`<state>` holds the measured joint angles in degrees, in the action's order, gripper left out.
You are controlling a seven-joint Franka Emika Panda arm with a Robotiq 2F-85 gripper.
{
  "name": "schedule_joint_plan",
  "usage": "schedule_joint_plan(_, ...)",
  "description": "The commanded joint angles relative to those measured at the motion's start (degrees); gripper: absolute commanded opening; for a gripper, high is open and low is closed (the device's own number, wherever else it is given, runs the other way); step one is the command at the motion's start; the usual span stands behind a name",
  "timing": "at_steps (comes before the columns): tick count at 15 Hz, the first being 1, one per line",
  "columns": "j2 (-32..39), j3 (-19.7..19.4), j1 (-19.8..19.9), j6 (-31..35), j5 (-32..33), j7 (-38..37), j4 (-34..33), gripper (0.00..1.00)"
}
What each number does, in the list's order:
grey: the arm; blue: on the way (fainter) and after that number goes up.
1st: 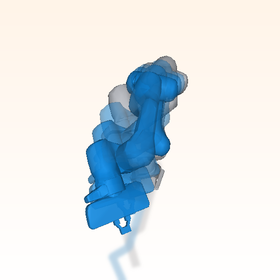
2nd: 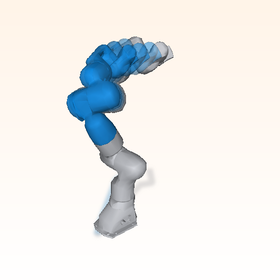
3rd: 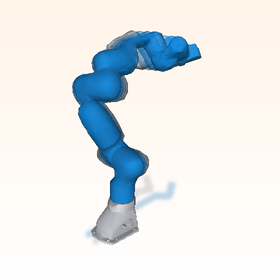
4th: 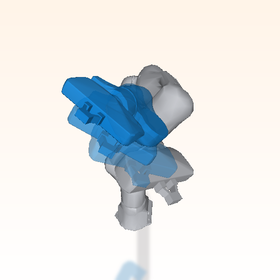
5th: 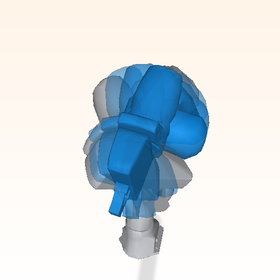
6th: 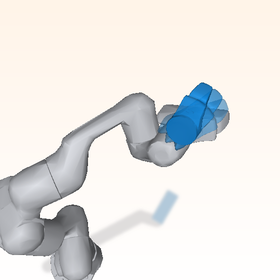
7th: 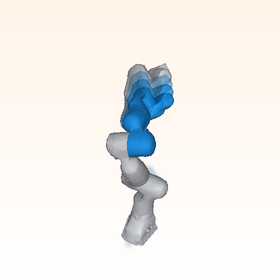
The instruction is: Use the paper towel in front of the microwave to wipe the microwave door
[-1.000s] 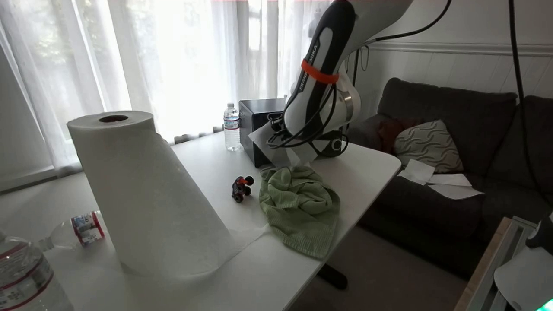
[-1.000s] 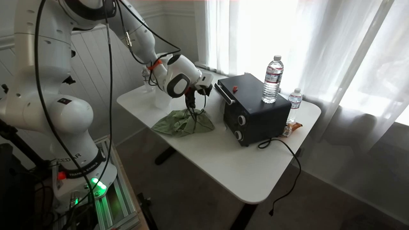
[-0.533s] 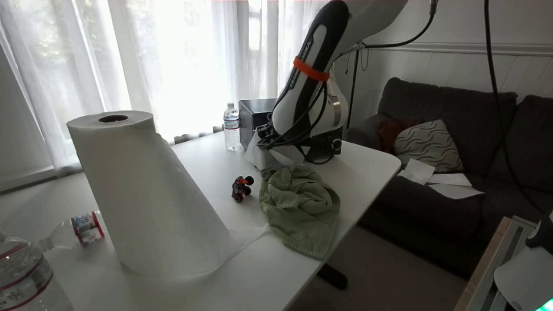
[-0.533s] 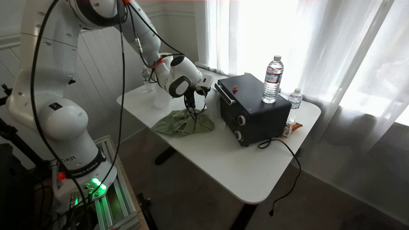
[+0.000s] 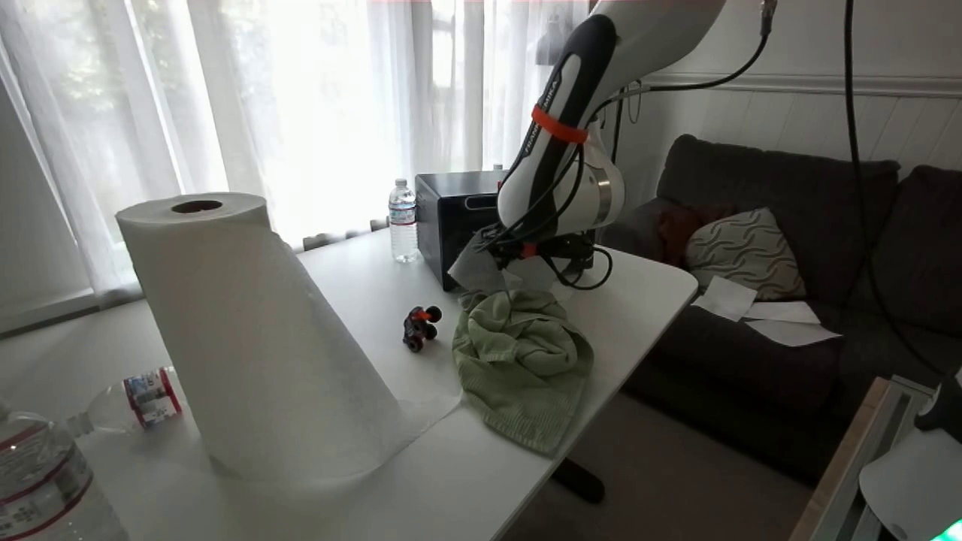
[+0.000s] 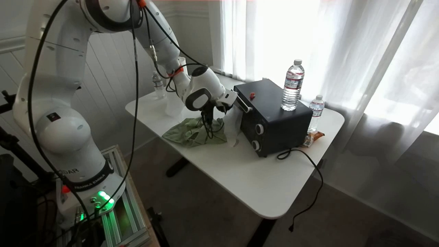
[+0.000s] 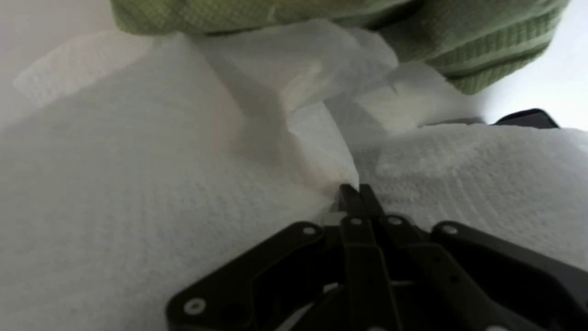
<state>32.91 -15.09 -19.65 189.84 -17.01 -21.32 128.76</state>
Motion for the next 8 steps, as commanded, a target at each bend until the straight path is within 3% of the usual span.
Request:
schedule_joint_plan(1, -0.71, 0.23, 2.98, 0.25, -2.86, 0.5, 1.79, 0.0)
schedule_joint_plan(8, -3.12, -0.03, 8.41, 3.73, -6.2, 0.03, 5.53, 0.0)
